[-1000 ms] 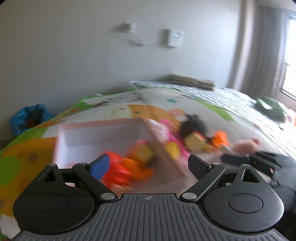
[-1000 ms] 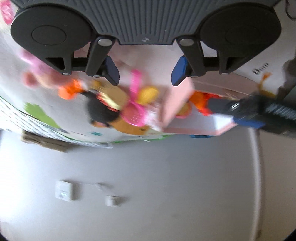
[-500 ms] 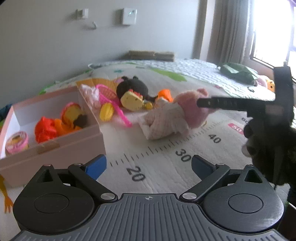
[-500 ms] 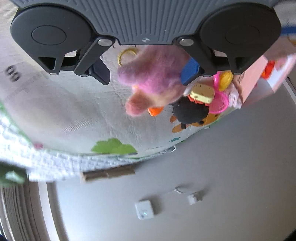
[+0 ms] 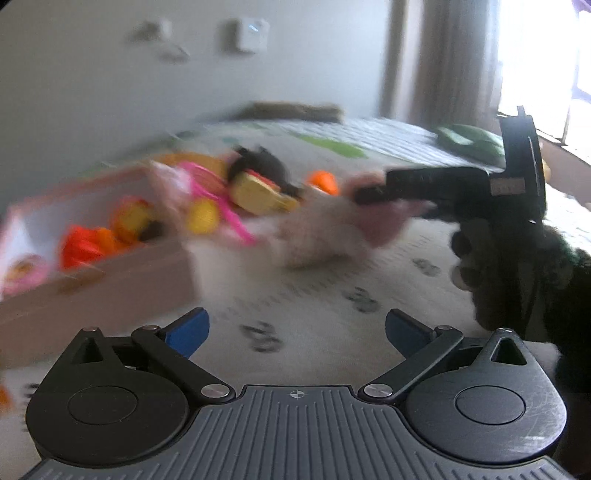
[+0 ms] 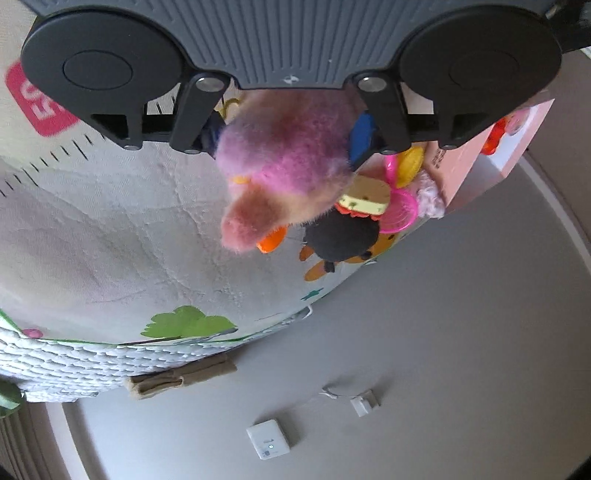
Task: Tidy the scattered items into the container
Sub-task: 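Grasp the pink plush doll with the right gripper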
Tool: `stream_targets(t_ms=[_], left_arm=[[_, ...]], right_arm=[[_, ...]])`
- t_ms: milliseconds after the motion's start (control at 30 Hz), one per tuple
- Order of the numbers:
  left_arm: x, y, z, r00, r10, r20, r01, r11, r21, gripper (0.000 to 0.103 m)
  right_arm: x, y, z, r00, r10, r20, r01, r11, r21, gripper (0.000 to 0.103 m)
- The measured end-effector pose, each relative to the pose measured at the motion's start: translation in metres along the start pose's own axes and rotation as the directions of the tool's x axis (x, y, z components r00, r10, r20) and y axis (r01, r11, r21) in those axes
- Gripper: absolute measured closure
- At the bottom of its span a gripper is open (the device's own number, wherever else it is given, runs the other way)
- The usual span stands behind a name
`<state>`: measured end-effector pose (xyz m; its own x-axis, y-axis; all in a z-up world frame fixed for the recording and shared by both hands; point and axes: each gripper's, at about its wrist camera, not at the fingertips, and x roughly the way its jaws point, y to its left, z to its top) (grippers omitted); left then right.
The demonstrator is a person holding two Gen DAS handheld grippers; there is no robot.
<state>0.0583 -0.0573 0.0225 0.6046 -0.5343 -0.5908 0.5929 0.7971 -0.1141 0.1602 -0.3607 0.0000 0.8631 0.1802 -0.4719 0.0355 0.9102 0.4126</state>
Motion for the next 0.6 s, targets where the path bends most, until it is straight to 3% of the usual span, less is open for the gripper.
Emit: stream_targets(t_ms=[67, 133, 233, 300, 400, 467, 600], left_arm=[[0.009, -0.001, -0.002, 0.997, -0.075, -0.017, 0.074, 0.997, -0.017, 0.000], [0.013, -0.011, -0.002, 0.998, -0.063, 0.004, 0.063, 0.998, 0.025, 0.000], [0.015, -0.039, 0.004, 0.998, -0.015, 0.057, 0.003, 0.980, 0.199, 0.000], [0.020, -0.058, 0.007, 0.997, 0.015, 0.078, -0.040, 0.943, 0.331, 0.000], [0.034, -0.085, 0.005, 0.988, 0.036, 0.148, -0.106, 0.864, 0.492, 0.000], [0.047, -0.099, 0.002, 0.984, 0.045, 0.172, -0.136, 0.815, 0.563, 0.000], [0.064, -0.119, -0.002, 0.976, 0.049, 0.213, -0.177, 0.745, 0.642, 0.000]], right_arm=[[-0.014, 0.001, -0.005, 1.000, 0.005, 0.005, -0.004, 1.000, -0.017, 0.043], [-0.026, 0.001, -0.010, 1.000, 0.011, 0.007, -0.011, 1.000, -0.026, 0.043], [-0.041, -0.002, -0.014, 1.000, 0.018, 0.005, -0.018, 1.000, -0.011, 0.043], [-0.051, -0.003, -0.013, 1.000, 0.022, 0.008, -0.022, 1.000, 0.004, 0.044], [-0.060, -0.001, -0.011, 0.999, 0.044, 0.004, -0.044, 0.999, 0.030, 0.049], [-0.068, 0.004, -0.009, 0.998, 0.068, 0.007, -0.068, 0.997, 0.029, 0.057], [-0.079, 0.019, -0.005, 0.988, 0.155, 0.011, -0.155, 0.988, -0.004, 0.061]])
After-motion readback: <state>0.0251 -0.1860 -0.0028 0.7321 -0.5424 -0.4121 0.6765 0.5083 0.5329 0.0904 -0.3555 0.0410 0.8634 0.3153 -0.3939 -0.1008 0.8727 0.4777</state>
